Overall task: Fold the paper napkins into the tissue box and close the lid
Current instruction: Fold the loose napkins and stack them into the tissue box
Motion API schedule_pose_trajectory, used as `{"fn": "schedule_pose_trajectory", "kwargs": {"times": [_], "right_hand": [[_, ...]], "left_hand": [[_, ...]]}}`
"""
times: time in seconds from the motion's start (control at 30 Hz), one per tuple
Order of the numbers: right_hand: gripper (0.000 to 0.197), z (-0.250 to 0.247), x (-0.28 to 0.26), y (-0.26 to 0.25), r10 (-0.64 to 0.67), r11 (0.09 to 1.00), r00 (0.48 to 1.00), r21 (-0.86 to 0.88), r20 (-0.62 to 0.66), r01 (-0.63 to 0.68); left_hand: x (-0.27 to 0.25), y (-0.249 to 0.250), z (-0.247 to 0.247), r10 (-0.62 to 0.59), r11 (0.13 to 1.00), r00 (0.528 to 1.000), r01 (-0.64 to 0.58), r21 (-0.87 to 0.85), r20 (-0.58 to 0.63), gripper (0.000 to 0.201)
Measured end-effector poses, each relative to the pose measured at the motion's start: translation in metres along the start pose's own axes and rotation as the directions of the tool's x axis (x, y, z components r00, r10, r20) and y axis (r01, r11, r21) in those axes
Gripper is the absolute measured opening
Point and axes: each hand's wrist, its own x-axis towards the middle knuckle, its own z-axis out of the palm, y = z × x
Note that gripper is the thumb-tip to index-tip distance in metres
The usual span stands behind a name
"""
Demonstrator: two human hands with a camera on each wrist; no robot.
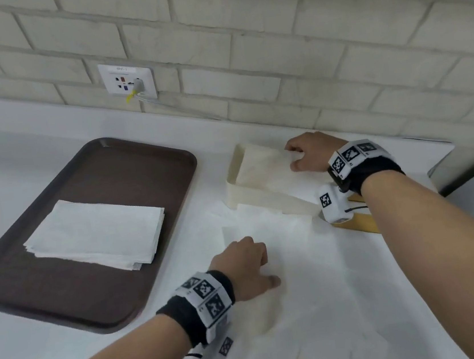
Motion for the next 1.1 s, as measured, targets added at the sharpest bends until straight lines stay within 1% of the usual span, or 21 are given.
{"fn": "schedule_pose_trajectory", "kwargs": {"times": [0.07, 0.1, 0.17, 0.23, 0.3, 0.37, 0.47, 0.5, 0.57, 0.67, 0.77, 0.83, 0.9, 1.0, 1.07, 1.1], "right_hand": [[0.043, 0.006, 0.007, 0.005, 0.001, 0.999, 1.0, -0.035, 0.0, -0.001], [0.04, 0.007, 0.01, 0.006, -0.011, 0.999, 1.0, -0.038, -0.005, 0.011], [0.032, 0.006, 0.015, 0.005, -0.05, 0.999, 0.998, -0.022, -0.022, 0.05], [0.024, 0.001, 0.018, 0.001, -0.1, 0.995, 0.994, 0.014, -0.032, 0.101], [0.02, -0.002, 0.021, 0.0, -0.133, 0.991, 0.991, 0.032, -0.002, 0.133], [0.025, -0.002, 0.024, 0.001, -0.125, 0.992, 0.991, 0.018, 0.046, 0.124], [0.047, 0.004, 0.026, 0.006, -0.074, 0.996, 0.992, -0.036, 0.102, 0.078], [0.049, 0.006, 0.026, 0.007, -0.067, 0.997, 0.992, -0.038, 0.106, 0.071], [0.042, 0.008, 0.028, 0.009, -0.075, 0.997, 0.993, -0.023, 0.095, 0.077], [0.032, 0.007, 0.031, 0.014, -0.119, 0.992, 0.991, 0.047, 0.058, 0.116], [0.029, 0.005, 0.033, 0.017, -0.147, 0.985, 0.987, 0.103, 0.059, 0.141], [0.03, 0.008, 0.032, 0.017, -0.148, 0.987, 0.985, 0.082, 0.09, 0.141], [0.032, 0.013, 0.032, 0.016, -0.136, 0.99, 0.985, 0.039, 0.108, 0.132], [0.045, 0.015, 0.032, 0.016, -0.093, 0.995, 0.985, -0.012, 0.142, 0.096], [0.053, 0.01, 0.028, 0.016, -0.06, 0.998, 0.991, 0.003, 0.12, 0.06], [0.05, 0.008, 0.025, 0.016, -0.054, 0.998, 0.995, 0.017, 0.079, 0.053]], "left_hand": [[0.001, -0.002, 0.006, -0.014, 1.0, 0.999, 0.015, 0.024, -0.033, 0.053], [0.001, -0.002, 0.008, -0.013, 0.999, 0.999, 0.015, 0.032, -0.045, 0.057], [0.001, -0.002, 0.009, -0.021, 0.999, 0.999, 0.023, 0.036, -0.047, 0.056], [0.003, -0.002, 0.008, -0.019, 0.999, 0.999, 0.02, 0.038, -0.043, 0.05], [0.003, 0.0, 0.007, 0.006, 0.998, 0.998, -0.003, 0.056, -0.063, 0.046], [0.004, 0.001, 0.008, 0.034, 0.998, 0.996, -0.029, 0.063, -0.088, 0.049], [0.005, 0.001, 0.009, 0.044, 0.995, 0.994, -0.035, 0.092, -0.104, 0.05], [0.005, 0.0, 0.009, 0.036, 0.995, 0.995, -0.026, 0.097, -0.097, 0.049], [0.005, 0.0, 0.007, 0.022, 0.996, 0.996, -0.014, 0.093, -0.082, 0.044], [0.004, 0.001, 0.005, 0.043, 0.997, 0.997, -0.039, 0.067, -0.069, 0.034], [0.0, 0.002, 0.004, 0.053, 0.998, 0.997, -0.054, -0.013, -0.053, 0.022], [-0.001, 0.002, 0.005, 0.045, 0.998, 0.998, -0.047, -0.04, -0.049, 0.022], [0.0, 0.002, 0.006, 0.032, 0.998, 0.998, -0.035, -0.055, -0.059, 0.027], [0.001, 0.002, 0.005, 0.026, 0.997, 0.997, -0.031, -0.067, -0.073, 0.022], [0.001, 0.002, 0.004, 0.039, 0.997, 0.997, -0.043, -0.065, -0.069, 0.019], [0.0, 0.001, 0.004, 0.045, 0.997, 0.997, -0.049, -0.065, -0.064, 0.019]]}}
